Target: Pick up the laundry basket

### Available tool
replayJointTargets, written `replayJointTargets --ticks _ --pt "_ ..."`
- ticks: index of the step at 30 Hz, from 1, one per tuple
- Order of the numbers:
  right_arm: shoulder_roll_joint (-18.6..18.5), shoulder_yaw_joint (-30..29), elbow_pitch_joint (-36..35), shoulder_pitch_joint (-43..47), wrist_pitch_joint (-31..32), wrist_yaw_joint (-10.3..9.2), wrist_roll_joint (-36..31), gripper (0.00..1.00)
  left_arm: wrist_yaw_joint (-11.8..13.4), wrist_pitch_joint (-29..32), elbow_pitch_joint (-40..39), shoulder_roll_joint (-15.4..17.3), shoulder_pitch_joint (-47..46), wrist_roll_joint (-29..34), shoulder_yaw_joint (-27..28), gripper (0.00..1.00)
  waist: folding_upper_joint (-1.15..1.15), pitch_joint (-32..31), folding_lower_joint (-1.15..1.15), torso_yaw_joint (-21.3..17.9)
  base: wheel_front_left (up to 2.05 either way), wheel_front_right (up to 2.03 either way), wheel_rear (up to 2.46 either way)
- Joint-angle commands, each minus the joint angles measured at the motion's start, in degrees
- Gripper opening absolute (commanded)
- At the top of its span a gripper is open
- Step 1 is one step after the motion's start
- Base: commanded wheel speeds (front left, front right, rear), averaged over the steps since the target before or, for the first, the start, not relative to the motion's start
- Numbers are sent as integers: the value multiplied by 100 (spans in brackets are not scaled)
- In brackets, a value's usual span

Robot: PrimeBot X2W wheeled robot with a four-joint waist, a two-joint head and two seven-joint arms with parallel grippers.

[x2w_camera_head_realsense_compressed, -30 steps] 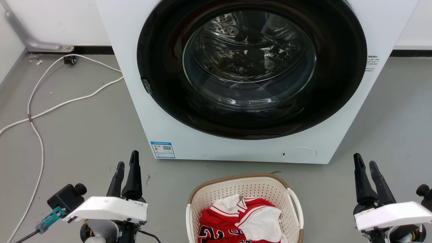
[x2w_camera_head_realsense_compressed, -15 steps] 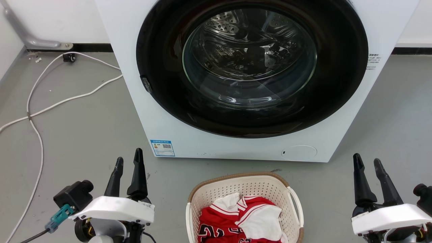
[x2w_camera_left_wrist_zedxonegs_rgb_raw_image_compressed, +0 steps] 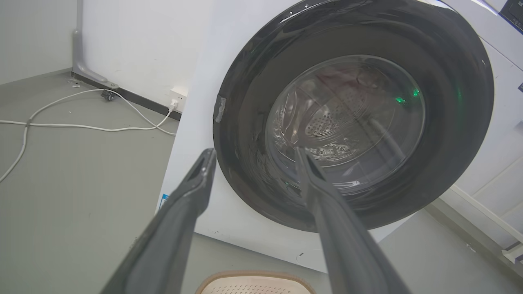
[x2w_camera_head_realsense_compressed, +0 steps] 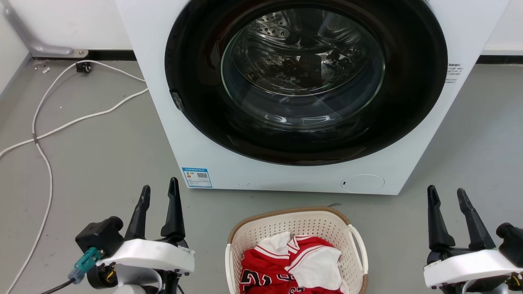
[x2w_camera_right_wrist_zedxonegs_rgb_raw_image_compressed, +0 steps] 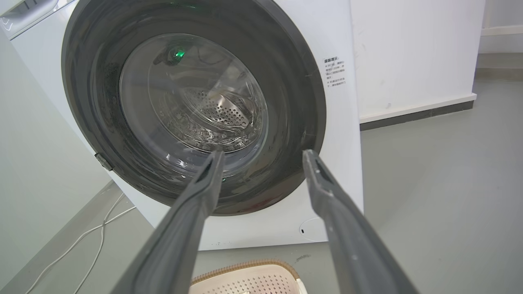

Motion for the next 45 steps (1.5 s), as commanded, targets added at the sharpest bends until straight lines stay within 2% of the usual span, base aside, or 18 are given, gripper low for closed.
replayJointTargets --ticks 1,19,45 --pt "-37 -3 -86 29 -50 0 -126 100 25 -59 -75 16 7 137 -25 100 0 2 0 0 0 0 0" --pt "-42 6 -259 169 -289 0 -1204 100 121 -300 -113 17 92 1098 -157 100 0 9 0 18 0 0 0" --pt "-45 -138 -344 315 -591 -1 -2353 100 282 -586 -40 19 193 2224 -299 100 0 39 0 48 0 0 0"
